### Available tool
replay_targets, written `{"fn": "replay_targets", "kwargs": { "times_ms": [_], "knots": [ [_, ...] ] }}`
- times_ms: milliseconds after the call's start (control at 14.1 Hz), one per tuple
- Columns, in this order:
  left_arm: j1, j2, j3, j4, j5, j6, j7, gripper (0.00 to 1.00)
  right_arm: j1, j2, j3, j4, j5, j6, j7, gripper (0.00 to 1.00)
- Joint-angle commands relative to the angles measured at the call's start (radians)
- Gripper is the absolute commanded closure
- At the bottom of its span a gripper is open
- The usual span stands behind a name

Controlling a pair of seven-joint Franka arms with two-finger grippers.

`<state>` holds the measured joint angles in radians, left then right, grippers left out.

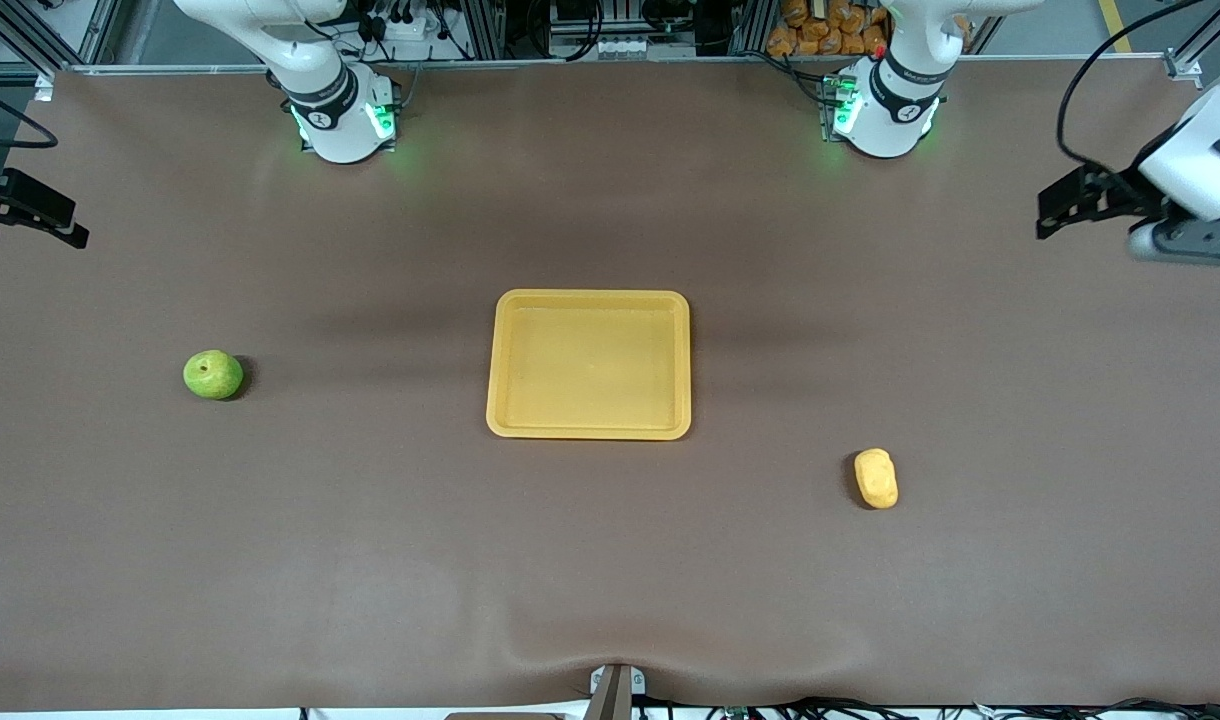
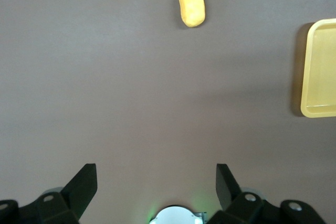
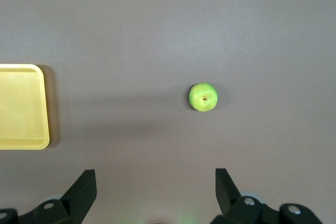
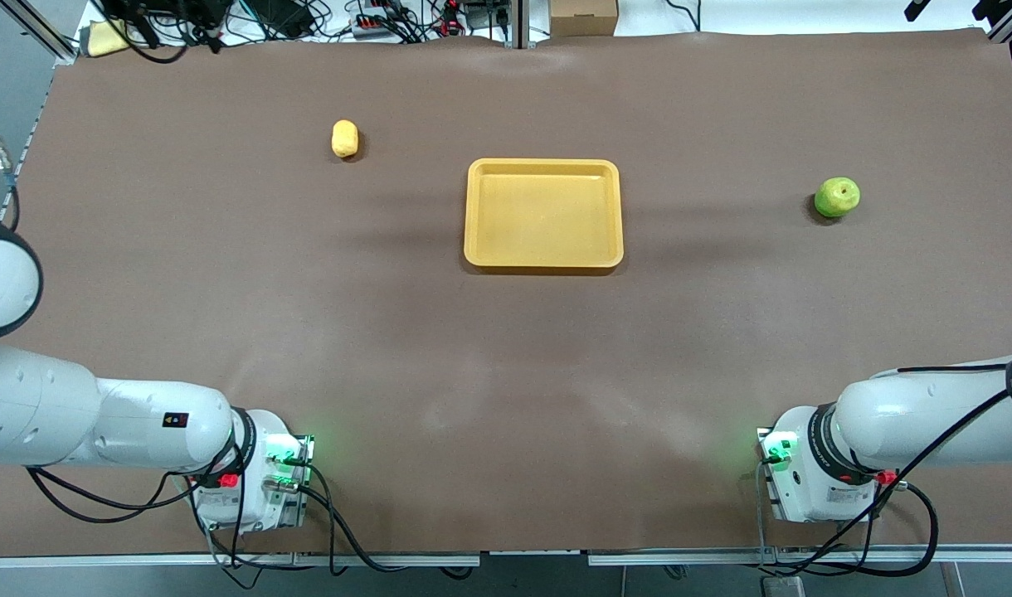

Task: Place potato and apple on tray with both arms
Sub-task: 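Move the left gripper toward the yellow potato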

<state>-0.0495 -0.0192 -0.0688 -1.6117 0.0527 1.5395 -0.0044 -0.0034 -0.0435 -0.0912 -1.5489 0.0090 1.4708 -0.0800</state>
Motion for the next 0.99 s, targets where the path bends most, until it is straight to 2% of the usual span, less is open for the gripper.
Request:
{"fn": "replay_targets", "kwargs": {
  "times_ms": [0, 497, 782, 924],
  "knots": [
    [-0.001, 0.086, -0.02, 0.016, 0.006, 0.083, -0.046, 0.0, 0.003, 0.01, -0.009, 0.021, 0.009, -0.003, 0.005, 0.0],
    [0.011, 0.361, -0.02, 0.01, -0.017, 0.41, -0.161, 0.0, -0.003, 0.04, -0.005, 0.027, -0.004, 0.002, 0.002, 0.0],
    [0.008, 0.493, -0.019, -0.005, -0.016, 0.617, -0.325, 0.0, -0.007, 0.057, -0.004, 0.038, -0.007, 0.003, 0.0, 0.0],
    [-0.001, 0.548, -0.019, -0.023, -0.013, 0.735, -0.44, 0.0, -0.012, 0.101, -0.005, 0.043, -0.011, 0.008, -0.001, 0.0]
  ]
}}
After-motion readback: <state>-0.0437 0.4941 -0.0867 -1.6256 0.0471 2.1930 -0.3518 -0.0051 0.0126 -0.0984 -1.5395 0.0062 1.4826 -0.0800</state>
